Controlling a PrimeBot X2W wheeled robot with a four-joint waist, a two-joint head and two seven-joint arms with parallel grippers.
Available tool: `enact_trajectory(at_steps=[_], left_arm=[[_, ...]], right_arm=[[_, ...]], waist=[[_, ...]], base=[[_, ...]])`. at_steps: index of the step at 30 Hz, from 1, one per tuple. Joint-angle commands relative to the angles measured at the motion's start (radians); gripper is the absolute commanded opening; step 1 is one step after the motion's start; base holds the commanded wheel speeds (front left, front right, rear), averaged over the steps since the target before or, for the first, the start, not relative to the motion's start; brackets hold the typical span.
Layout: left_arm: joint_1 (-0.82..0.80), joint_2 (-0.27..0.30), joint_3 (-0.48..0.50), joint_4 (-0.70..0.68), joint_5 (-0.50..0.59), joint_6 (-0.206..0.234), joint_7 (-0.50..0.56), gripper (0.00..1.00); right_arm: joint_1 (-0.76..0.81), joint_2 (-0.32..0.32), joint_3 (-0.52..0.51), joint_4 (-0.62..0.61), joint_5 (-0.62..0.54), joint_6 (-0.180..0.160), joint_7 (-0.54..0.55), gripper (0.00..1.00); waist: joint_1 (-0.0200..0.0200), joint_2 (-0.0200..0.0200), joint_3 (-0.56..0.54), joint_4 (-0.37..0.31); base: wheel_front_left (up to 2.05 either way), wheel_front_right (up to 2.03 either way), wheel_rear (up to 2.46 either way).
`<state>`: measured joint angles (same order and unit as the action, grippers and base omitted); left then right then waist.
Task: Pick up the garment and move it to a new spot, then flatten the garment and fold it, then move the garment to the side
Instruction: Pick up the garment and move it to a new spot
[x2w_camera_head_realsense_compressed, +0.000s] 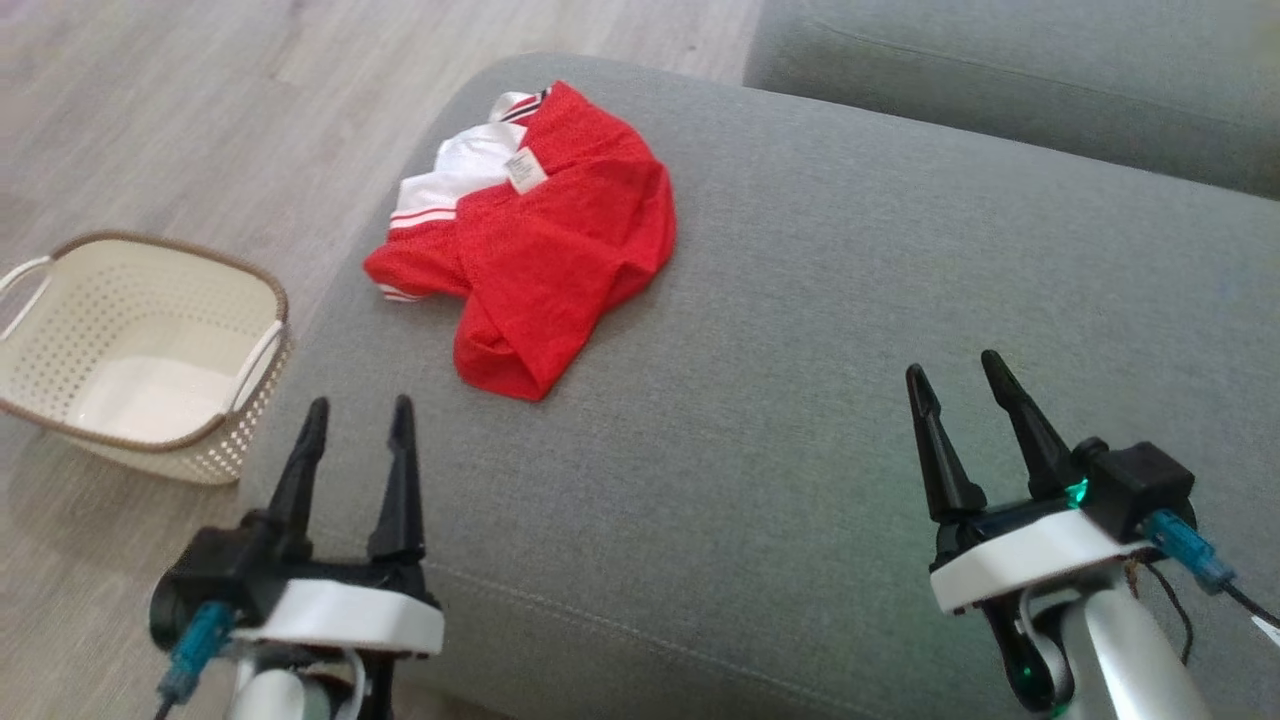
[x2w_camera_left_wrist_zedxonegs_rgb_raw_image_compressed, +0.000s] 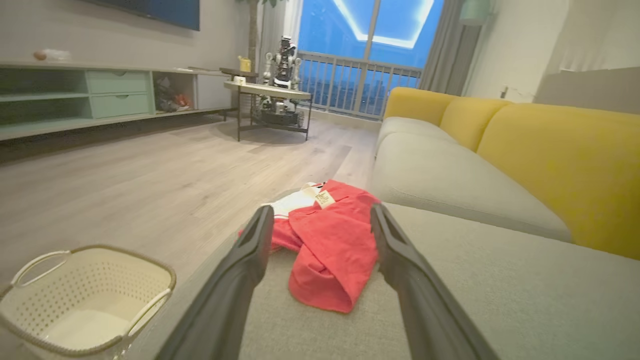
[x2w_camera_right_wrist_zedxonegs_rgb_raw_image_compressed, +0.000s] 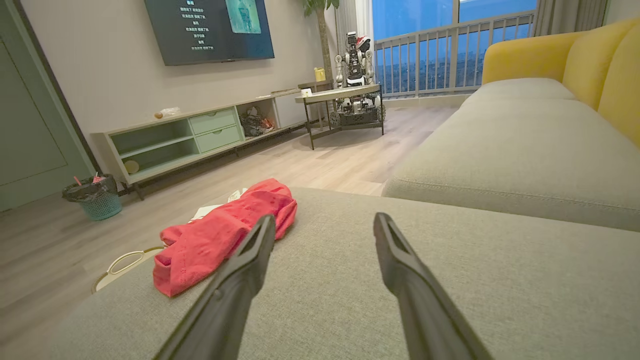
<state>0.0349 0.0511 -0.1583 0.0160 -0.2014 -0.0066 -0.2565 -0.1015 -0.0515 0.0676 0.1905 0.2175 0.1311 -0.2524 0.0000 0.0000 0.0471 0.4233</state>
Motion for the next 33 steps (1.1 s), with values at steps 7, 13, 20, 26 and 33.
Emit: enact_trajectory(at_steps=[7,13,20,26,33], left_arm=[[-0.035,-0.001,0.066,-0.028,-0.009,-0.013,-0.005,1.00],[-0.080,-0.001,0.134,-0.026,-0.012,-0.049,-0.005,1.00],[-0.226,0.062,0.198,0.066,-0.047,-0.108,-0.005,1.00],[-0.438,0.228,0.112,0.237,-0.211,-0.123,0.045,1.00],[-0.677,0.434,-0.085,0.393,-0.410,-0.124,0.126,1.00]], right_arm=[[-0.024,0.001,0.031,-0.023,0.010,0.000,-0.009,1.00],[-0.047,0.001,0.028,-0.039,-0.009,0.000,-0.009,1.00],[-0.115,0.001,0.026,-0.078,-0.069,0.000,-0.005,1.00],[-0.185,0.001,0.027,-0.163,-0.125,0.000,0.031,1.00],[-0.229,0.001,0.062,-0.273,-0.158,0.000,0.069,1.00]], waist=[[0.0000,0.0000,0.004,0.006],[0.0000,0.0000,0.063,-0.027],[0.0000,0.0000,0.194,-0.077],[0.0000,0.0000,0.326,-0.135],[0.0000,0.0000,0.438,-0.199]], base=[[0.00,0.00,0.00],[0.00,0.00,0.00],[0.00,0.00,0.00],[0.00,0.00,0.00],[0.00,0.00,0.00]])
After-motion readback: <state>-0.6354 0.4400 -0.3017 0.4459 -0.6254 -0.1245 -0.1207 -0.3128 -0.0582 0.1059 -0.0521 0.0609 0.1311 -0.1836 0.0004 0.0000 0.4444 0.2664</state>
